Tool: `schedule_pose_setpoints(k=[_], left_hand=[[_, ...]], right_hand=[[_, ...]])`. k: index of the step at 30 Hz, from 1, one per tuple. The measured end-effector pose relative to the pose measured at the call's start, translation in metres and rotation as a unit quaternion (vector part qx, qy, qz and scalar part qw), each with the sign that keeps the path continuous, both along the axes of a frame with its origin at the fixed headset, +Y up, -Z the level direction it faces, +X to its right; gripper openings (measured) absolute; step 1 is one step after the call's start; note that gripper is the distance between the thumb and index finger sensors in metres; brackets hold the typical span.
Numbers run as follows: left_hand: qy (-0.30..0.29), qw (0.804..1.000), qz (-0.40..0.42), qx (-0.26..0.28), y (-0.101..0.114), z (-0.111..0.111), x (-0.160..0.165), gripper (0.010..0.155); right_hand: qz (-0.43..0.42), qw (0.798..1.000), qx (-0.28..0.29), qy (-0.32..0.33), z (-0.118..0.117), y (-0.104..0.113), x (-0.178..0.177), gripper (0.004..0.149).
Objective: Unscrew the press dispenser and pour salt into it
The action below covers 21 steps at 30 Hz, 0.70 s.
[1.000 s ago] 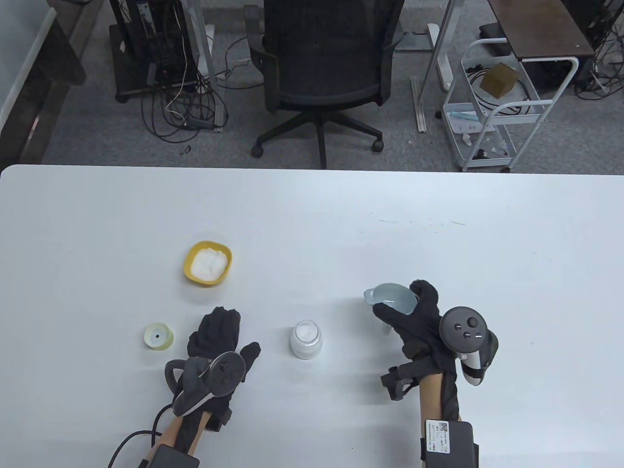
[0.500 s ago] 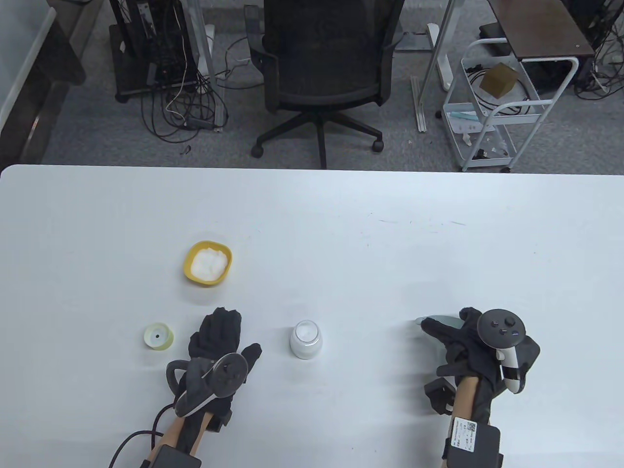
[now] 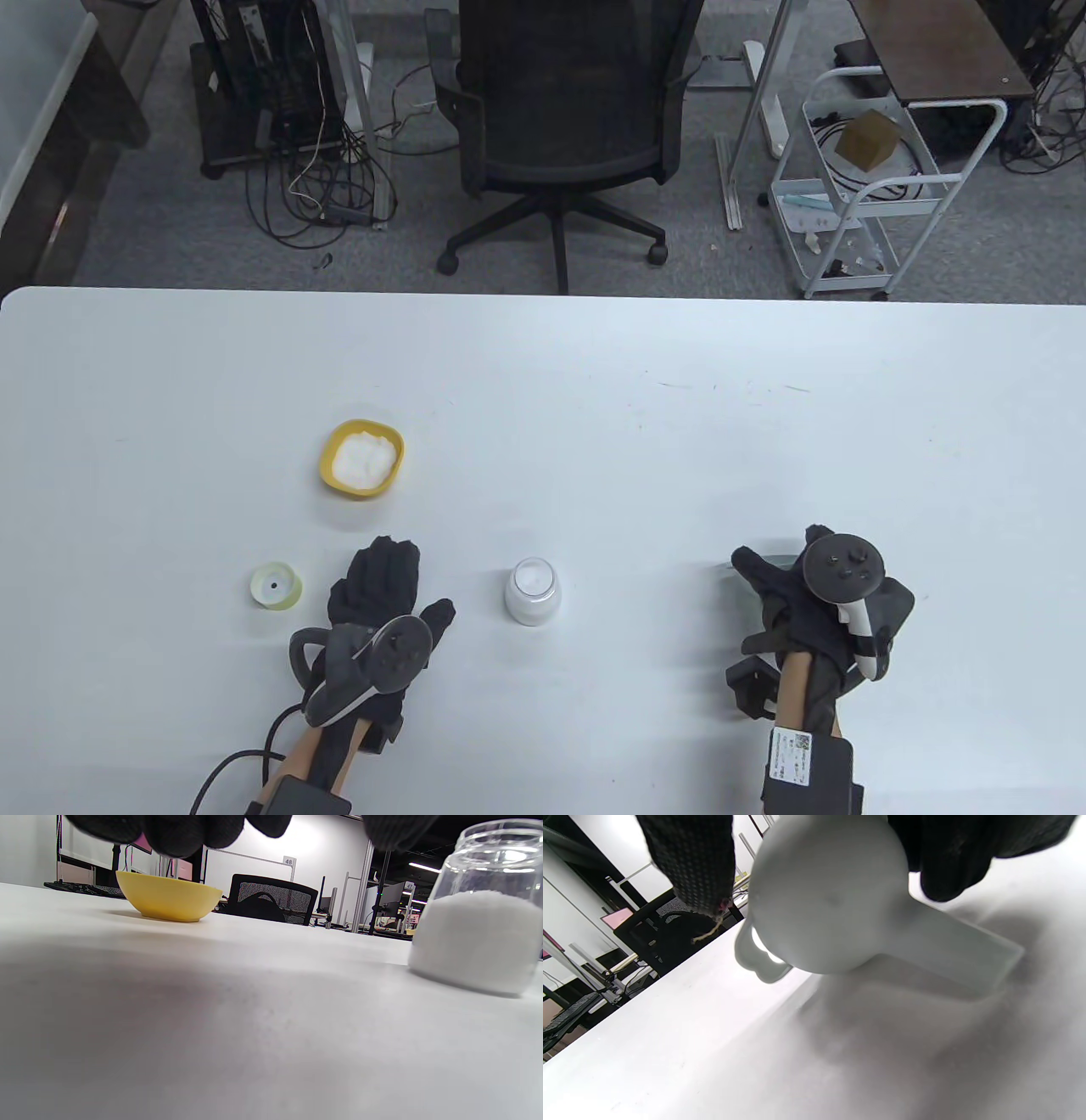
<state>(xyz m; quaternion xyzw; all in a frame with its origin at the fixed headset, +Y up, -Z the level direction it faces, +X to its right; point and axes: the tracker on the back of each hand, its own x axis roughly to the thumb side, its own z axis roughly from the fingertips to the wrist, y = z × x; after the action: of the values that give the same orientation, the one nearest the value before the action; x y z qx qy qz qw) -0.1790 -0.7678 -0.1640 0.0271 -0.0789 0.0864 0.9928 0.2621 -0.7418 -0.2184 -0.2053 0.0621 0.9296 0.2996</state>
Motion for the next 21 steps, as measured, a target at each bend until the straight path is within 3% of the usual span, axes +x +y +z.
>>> schedule_pose_setpoints(k=[5, 10, 15, 21], left_hand=[[0.002, 1.0, 0.003, 0.002, 0.001, 0.0, -0.001, 0.092], [0.004, 1.0, -0.01, 0.019, 0.007, 0.0, -0.003, 0.092], [0.008, 0.999, -0.03, 0.042, 0.013, 0.002, -0.007, 0.092], [0.003, 0.996, -0.065, 0.06, 0.016, 0.002, -0.007, 0.093]], right_hand=[[0.049, 0.997, 0.055, 0.016, 0.004, 0.023, -0.015, 0.102], [0.13, 0.98, 0.13, 0.08, 0.013, 0.051, -0.054, 0.098], [0.207, 0.942, 0.184, 0.189, 0.026, 0.062, -0.107, 0.093], [0.316, 0.876, 0.197, 0.307, 0.039, 0.045, -0.158, 0.092]])
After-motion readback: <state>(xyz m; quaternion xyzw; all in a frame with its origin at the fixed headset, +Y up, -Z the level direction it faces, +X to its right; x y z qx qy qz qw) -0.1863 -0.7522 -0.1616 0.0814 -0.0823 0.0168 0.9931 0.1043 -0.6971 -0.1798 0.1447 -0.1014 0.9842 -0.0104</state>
